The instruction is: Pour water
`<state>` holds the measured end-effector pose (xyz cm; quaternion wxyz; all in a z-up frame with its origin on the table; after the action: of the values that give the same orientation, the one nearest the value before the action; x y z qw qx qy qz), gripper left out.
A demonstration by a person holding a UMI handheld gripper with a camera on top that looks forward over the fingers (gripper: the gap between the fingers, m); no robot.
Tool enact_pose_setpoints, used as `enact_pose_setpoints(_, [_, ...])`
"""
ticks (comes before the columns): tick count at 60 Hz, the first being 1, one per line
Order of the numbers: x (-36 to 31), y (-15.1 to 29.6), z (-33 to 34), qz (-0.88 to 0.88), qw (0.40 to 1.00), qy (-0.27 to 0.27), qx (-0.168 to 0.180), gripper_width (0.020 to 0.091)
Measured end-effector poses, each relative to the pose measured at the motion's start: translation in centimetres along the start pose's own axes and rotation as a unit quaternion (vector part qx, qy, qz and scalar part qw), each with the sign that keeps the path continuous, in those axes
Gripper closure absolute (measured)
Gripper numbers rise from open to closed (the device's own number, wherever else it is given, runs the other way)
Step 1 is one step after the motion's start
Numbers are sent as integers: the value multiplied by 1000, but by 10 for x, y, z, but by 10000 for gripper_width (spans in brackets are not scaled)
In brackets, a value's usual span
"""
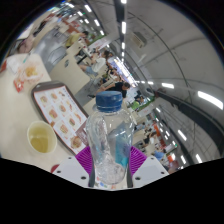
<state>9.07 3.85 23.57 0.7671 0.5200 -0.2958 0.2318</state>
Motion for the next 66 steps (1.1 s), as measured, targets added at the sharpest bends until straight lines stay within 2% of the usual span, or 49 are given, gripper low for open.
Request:
enact_pose_setpoints(9, [5,-18,0,-248,967,54,-15,679])
enact_pose_setpoints(21, [-32,-60,-12,-405,905,131,-28,680])
enact_pose_setpoints(34, [-72,-107,-29,-461,874,144,-58,677])
enact_pose_setpoints(37, [-80,-120,-29,-469,868,145,-73,668])
enact_pose_setpoints(38, [-78,-118,-28,-474,867,141,-53,665])
enact_pose_setpoints(46, [-85,-119,-22,-448,883,133,-34,662])
enact_pose_setpoints(53, [-84,-119,-22,-462,877,125,-36,582])
enact_pose_setpoints(57, [-83,-118,-22,-454,880,129,-52,536])
enact_pose_setpoints(59, [-87,-121,-22,-442,884,130,-74,510])
enact_pose_setpoints(61, [-87,-124,-18,-425,891,130,-95,457])
enact_pose_setpoints(66, [-87,-122,-4,-416,892,134,-119,246])
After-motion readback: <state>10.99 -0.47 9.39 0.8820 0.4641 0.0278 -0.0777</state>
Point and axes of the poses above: the point between the fingertips, and its own axes, seen from behind it with the camera up: x to the right, y up, z backward, against the way the camera looks, the point moved 8 cm from there along z, backward, against the way the camera looks, and after that the axes turned 11 degrees about -z, right-handed, at the moved point
